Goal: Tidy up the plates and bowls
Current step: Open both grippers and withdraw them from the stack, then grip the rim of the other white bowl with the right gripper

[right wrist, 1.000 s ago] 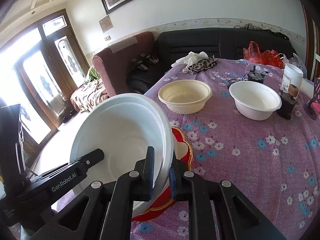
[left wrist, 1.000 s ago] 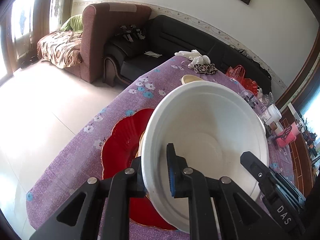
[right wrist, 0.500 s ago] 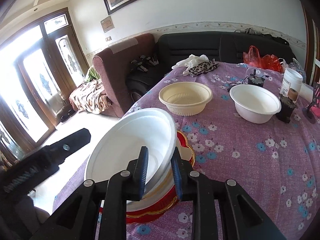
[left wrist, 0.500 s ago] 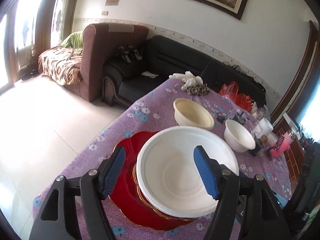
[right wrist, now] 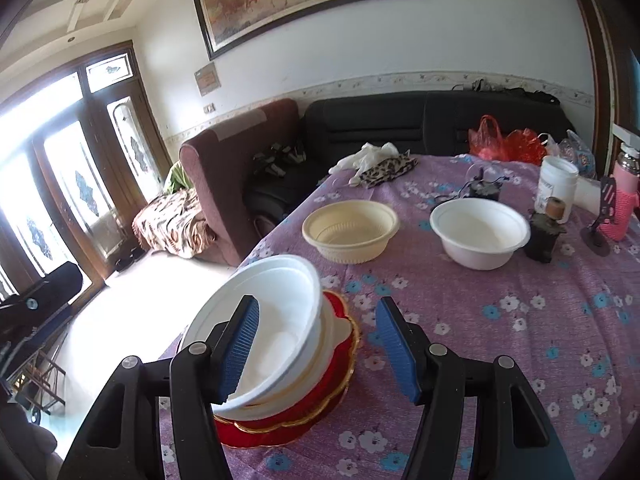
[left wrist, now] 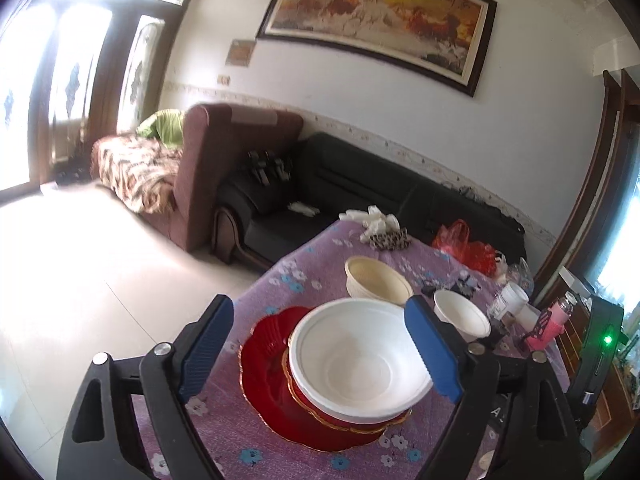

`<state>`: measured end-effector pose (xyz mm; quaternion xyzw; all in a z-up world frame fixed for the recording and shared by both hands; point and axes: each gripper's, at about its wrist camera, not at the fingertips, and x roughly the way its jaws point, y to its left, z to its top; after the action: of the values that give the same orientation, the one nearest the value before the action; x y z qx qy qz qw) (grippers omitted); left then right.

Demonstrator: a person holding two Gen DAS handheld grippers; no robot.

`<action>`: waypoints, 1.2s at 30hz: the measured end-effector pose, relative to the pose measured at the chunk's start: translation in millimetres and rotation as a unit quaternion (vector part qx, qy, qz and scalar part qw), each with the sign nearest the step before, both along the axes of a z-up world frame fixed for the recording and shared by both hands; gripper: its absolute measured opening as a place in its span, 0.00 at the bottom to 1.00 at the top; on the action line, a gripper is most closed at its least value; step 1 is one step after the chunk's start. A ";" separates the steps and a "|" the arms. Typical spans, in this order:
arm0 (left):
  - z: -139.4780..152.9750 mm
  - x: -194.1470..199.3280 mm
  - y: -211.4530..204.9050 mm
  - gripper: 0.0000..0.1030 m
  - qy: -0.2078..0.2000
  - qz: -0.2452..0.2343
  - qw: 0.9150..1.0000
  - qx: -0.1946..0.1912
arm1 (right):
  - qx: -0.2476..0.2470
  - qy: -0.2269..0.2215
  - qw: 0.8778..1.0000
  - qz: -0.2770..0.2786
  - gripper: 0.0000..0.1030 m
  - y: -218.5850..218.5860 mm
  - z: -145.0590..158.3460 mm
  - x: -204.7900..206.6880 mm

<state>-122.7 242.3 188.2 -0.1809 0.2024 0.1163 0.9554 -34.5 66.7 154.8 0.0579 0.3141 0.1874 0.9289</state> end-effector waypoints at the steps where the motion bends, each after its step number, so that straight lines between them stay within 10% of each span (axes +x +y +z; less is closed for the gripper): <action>1: 4.0 -5.9 -2.7 0.88 -0.011 0.007 1.000 0.009 | 0.001 -0.003 1.000 -0.004 0.65 -5.4 0.9 -3.2; 7: 19.5 -33.9 -32.6 1.00 -0.051 0.030 0.996 0.070 | 0.009 -0.006 1.000 -0.022 0.67 -35.4 -0.1 -24.5; 23: -7.3 -17.2 -135.6 1.00 0.026 -0.056 0.982 0.178 | 0.031 -0.001 0.996 -0.078 0.69 -128.7 -13.9 -58.3; 36: -18.0 12.2 -188.0 1.00 0.065 -0.165 0.970 0.166 | 0.056 0.012 0.989 -0.139 0.70 -209.4 -21.5 -42.9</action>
<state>-110.5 54.3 170.2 0.0237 0.2685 0.0009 0.9630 -77.4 -142.6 133.3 0.1546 0.3032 0.0732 0.9374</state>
